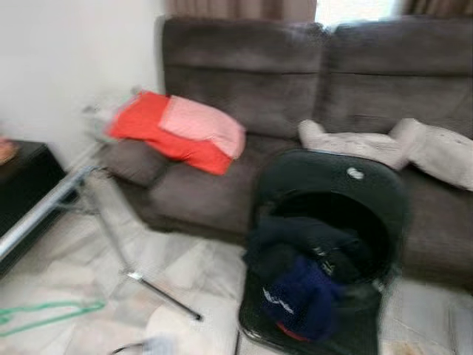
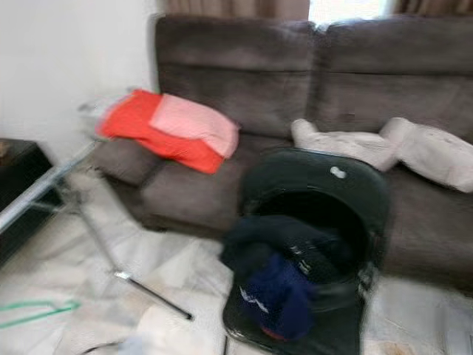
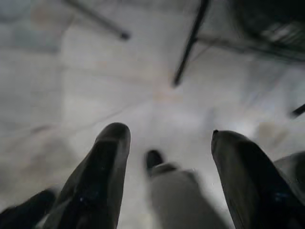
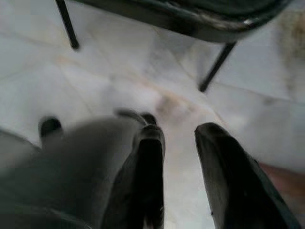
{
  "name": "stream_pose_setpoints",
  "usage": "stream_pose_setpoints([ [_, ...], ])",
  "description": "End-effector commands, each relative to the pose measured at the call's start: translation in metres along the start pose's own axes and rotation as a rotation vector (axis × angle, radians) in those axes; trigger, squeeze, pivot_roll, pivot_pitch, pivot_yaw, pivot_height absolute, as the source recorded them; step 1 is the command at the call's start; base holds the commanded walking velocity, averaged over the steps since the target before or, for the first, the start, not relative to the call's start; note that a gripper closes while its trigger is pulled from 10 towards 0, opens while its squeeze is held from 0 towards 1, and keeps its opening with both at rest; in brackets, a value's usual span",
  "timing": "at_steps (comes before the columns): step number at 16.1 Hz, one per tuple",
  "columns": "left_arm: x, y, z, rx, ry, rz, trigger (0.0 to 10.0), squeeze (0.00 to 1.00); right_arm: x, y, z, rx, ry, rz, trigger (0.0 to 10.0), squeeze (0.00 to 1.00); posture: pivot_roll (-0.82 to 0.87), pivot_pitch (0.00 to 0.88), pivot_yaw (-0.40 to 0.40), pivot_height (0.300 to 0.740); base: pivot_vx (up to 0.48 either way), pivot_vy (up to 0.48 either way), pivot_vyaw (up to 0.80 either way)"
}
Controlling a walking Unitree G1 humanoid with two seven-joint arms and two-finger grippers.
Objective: Hang hanger
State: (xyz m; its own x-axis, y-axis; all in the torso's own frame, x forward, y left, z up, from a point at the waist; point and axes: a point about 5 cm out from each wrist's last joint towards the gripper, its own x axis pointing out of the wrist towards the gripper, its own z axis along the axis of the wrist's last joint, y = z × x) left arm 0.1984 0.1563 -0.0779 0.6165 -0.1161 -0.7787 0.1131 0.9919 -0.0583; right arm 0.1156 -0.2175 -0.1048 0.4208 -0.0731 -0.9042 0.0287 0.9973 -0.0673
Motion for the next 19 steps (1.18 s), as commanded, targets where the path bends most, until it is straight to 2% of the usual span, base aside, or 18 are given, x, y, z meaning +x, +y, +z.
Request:
stream_pose_setpoints([
  [1,-0.005,0.007,-0.021,-0.002,0.073,0.041,10.0,0.00,0.002,0.012,0.009,0.004,-0.030,0.027,10.0,0.00,0.02,0.034,0.038,0.740,0.000,0.000,0.00],
  [2,-0.004,-0.001,-0.022,0.000,0.074,0.033,10.0,0.00,0.002,0.012,0.009,0.005,-0.031,0.027,10.0,0.00,0.02,0.034,0.038,0.740,0.000,0.000,0.00],
  [4,-0.004,-0.005,-0.022,0.001,0.076,0.030,10.0,0.00,0.002,0.012,0.009,0.010,-0.032,0.025,10.0,0.00,0.02,0.034,0.038,0.740,0.000,0.000,0.00],
  [6,-0.006,0.007,-0.026,0.000,0.081,0.044,10.0,0.00,0.002,0.011,0.009,0.013,-0.033,0.023,10.0,0.00,0.02,0.033,0.038,0.740,0.000,0.000,0.00],
  [7,-0.009,0.020,-0.028,-0.001,0.083,0.059,10.0,0.00,0.002,0.011,0.010,0.016,-0.035,0.022,10.0,0.00,0.02,0.032,0.037,0.740,0.000,0.000,0.00],
  [9,-0.012,0.031,-0.029,-0.004,0.084,0.072,10.0,0.00,0.002,0.011,0.012,0.038,-0.073,0.010,10.0,0.00,0.02,0.030,0.032,0.740,0.000,0.000,0.00],
  [11,-0.013,0.034,-0.029,-0.005,0.084,0.076,10.0,0.00,0.001,0.010,0.014,0.098,-0.116,0.004,10.0,0.00,0.00,0.024,0.023,0.740,0.000,0.000,0.00],
  [13,-0.012,0.031,-0.028,-0.004,0.084,0.071,10.0,0.00,0.000,0.010,0.017,0.134,-0.165,0.002,10.0,0.00,-0.01,0.022,0.019,0.740,0.000,0.000,0.00],
  [16,-0.009,0.015,-0.028,-0.002,0.084,0.053,10.0,0.00,-0.002,0.009,0.022,0.177,-0.257,0.007,10.0,0.00,-0.03,0.017,0.012,0.740,0.000,0.000,0.00],
  [19,-0.009,0.010,-0.033,0.000,0.094,0.047,10.0,0.00,-0.003,0.009,0.023,0.192,-0.287,0.011,10.0,0.00,-0.05,0.010,0.009,0.740,0.000,0.000,0.00],
])
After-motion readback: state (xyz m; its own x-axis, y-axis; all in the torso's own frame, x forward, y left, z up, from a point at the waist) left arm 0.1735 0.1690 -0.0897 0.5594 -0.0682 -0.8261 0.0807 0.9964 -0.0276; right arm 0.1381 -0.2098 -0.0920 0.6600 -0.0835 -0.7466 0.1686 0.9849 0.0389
